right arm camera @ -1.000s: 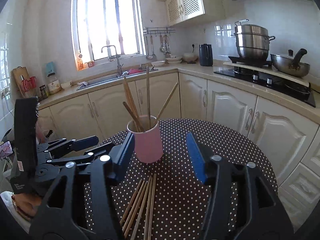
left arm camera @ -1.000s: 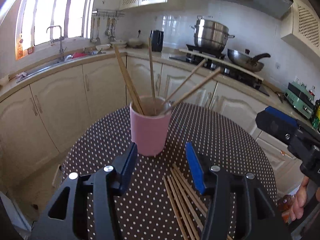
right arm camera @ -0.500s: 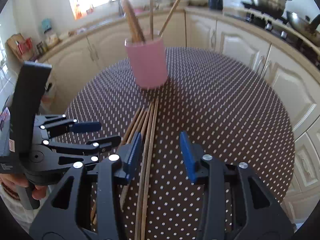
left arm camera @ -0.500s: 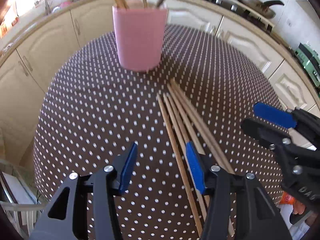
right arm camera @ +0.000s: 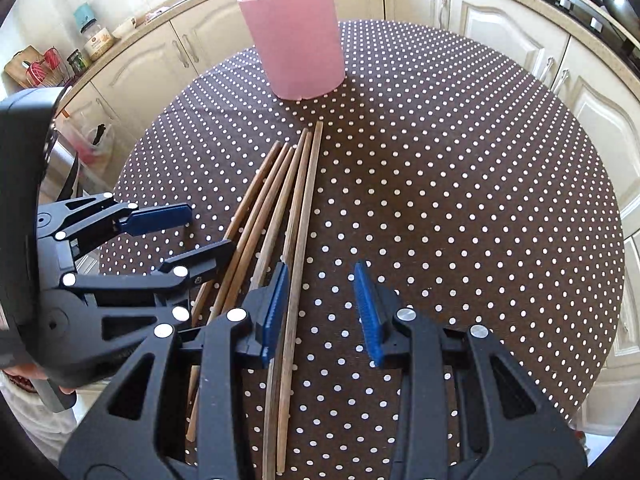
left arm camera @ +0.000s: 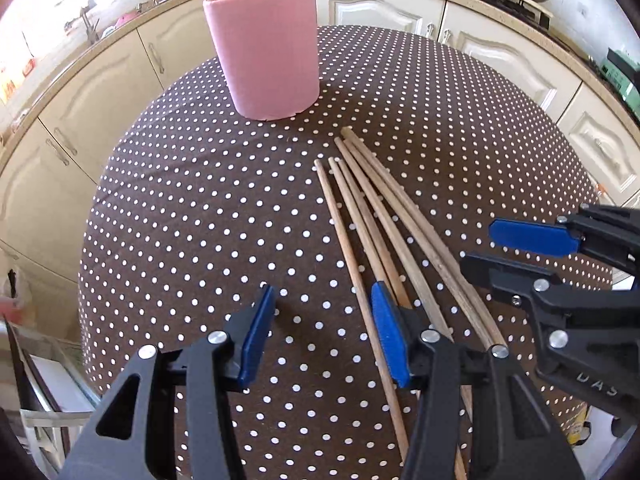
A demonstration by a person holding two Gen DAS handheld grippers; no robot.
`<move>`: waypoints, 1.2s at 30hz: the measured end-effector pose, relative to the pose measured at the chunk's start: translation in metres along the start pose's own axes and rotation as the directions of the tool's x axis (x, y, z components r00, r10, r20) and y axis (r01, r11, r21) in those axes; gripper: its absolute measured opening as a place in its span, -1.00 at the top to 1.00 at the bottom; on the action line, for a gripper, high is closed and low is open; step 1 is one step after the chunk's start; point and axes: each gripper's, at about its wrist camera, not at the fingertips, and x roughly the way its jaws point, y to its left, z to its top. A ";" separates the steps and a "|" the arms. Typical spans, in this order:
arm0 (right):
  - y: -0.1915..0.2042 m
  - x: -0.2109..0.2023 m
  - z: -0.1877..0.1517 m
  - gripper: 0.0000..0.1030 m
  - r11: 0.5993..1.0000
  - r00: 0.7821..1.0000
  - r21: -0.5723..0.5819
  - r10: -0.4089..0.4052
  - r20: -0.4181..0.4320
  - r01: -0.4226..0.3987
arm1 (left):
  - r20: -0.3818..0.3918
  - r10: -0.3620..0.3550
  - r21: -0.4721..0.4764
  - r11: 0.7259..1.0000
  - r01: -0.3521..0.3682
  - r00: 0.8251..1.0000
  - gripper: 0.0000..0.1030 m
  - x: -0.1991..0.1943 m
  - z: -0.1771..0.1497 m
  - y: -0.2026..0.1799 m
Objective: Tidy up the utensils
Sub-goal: 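Move both open tools back down to the chopstick pile, then close the left tool on a chopstick while the right tool grasps another chopstick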
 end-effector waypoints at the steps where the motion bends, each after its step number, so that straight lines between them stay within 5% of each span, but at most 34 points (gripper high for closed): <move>1: 0.000 0.001 0.001 0.34 1.000 1.000 -0.002 0.000 -0.009 0.000 | -0.004 -0.004 -0.007 1.000 0.004 1.000 0.04 0.001 0.001 0.000; 18: 0.035 0.037 0.039 0.46 0.987 0.980 -0.123 -0.122 -0.157 0.103 | -0.013 -0.014 -0.008 1.000 0.014 1.000 0.52 -0.001 0.016 0.021; 22: 0.044 0.045 0.049 0.63 0.982 0.973 -0.145 -0.143 -0.180 0.117 | -0.012 -0.007 -0.013 1.000 0.007 1.000 0.65 0.001 0.020 0.023; 25: 0.050 0.050 0.053 0.84 0.981 0.975 -0.162 -0.137 -0.176 0.109 | -0.005 -0.003 -0.015 1.000 0.003 1.000 0.74 0.001 0.019 0.026; 36: 0.034 0.039 0.043 0.87 0.996 0.998 -0.087 -0.031 -0.062 0.025 | 0.055 -0.086 -0.072 0.993 0.090 0.995 0.90 -0.001 0.008 0.046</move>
